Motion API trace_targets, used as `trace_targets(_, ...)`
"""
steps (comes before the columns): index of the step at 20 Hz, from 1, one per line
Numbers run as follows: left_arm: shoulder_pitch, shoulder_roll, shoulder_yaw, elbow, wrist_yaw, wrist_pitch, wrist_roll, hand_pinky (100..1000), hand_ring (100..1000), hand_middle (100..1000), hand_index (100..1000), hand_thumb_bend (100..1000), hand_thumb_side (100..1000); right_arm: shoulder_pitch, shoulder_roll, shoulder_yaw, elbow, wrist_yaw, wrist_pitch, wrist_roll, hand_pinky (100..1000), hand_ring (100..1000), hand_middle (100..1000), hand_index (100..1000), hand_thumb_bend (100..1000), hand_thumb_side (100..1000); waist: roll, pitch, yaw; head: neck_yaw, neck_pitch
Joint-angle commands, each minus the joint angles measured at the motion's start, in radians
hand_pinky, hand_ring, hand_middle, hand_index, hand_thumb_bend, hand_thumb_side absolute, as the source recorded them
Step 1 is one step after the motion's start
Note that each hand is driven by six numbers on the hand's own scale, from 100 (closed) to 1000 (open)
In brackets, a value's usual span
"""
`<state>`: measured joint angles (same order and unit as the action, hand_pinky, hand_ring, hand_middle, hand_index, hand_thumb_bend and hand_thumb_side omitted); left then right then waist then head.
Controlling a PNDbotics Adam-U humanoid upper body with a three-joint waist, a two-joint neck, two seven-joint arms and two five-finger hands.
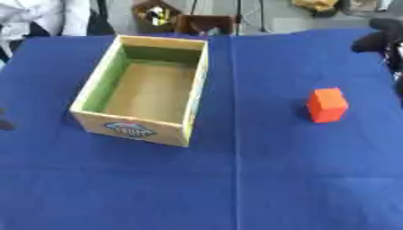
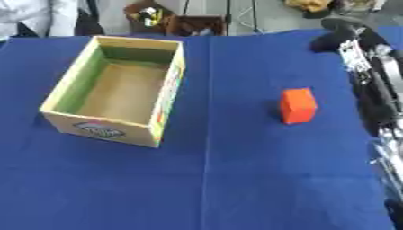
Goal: Pick up objects on the table and place them in the box.
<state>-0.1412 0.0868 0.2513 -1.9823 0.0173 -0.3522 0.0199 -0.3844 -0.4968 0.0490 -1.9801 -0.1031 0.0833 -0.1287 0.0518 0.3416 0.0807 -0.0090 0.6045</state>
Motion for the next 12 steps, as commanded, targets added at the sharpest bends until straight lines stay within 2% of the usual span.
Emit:
trace_targets(1,-0.007,0.018,0.005,-0.018,0.006,-0.003,0.001,452,588,547,825,336,802,-0.008,-0.016,-0.010,-0.020,-0.001,-0.003,0.002,1000,741,641,842,100,804,-0.002,-0.020,0.000,0.003,-0.008)
trace_targets(7,-0.008,0.018,0.005,-0.018,0.007,-0.003,0.000,452,589,548,825,337,802,-0.010,-0.018,-0.009,-0.020,0.000,-0.003,0.000,1000,743,642,843,100,804,-0.002,-0.019,-0.001,0.002,-0.009)
trace_targets(8,-0.008,0.018,0.005,-0.018,0.006,-0.003,0.000,444,589,549,826,337,801,-0.011,-0.019,-0.010,-0.020,0.000,-0.003,0.000,1000,769,668,857,100,833,-0.003,-0.019,-0.001,0.001,-0.008)
trace_targets(12,-0.002,0.022,0.003,-0.018,0.006,-0.001,-0.001,428,589,549,826,338,801,-0.062,-0.074,-0.008,-0.020,0.044,0.000,0.024,998,783,693,870,100,868,-0.006,-0.025,-0.001,-0.009,-0.002)
